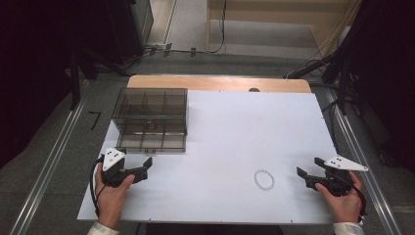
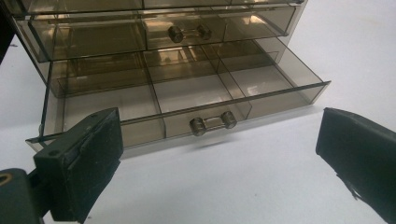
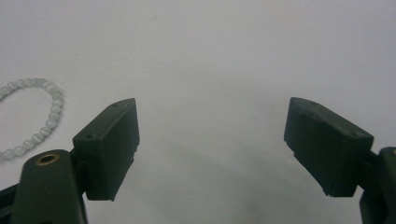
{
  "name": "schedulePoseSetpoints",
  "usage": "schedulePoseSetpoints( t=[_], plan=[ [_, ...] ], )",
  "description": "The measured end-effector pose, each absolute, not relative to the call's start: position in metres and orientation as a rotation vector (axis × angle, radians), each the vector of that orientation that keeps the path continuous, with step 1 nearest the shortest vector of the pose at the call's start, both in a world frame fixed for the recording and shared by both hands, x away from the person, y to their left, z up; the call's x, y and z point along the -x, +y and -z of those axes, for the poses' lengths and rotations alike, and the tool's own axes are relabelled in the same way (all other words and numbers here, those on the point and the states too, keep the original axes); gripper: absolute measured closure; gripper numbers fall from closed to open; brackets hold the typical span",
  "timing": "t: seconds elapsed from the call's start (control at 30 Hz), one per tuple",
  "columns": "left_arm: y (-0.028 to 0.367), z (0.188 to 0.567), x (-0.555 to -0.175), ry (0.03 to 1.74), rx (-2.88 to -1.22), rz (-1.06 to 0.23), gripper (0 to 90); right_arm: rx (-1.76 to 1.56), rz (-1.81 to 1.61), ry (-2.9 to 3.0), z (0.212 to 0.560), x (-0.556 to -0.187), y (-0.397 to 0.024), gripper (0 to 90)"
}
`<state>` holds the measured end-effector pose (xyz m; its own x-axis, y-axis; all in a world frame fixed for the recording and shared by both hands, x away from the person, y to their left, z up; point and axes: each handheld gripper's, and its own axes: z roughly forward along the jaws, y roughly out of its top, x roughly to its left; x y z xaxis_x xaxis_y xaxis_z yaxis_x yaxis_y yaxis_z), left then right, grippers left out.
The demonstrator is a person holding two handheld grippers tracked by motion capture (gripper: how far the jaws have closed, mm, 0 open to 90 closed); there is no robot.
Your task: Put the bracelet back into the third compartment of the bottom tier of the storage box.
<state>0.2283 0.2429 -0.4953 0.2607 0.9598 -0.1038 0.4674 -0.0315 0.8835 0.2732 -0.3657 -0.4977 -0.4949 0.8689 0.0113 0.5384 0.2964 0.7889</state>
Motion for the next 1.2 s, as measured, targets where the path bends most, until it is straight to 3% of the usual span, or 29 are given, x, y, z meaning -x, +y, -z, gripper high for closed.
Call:
schedulePoseSetpoints(
  t=[1.2],
  plan=[
    [0.241, 0.496, -0.228, 1.316, -1.656, -0.698, 1.0, -1.224, -1.082, 2.184, 0.496, -0.271, -0.355, 19.5]
  ],
)
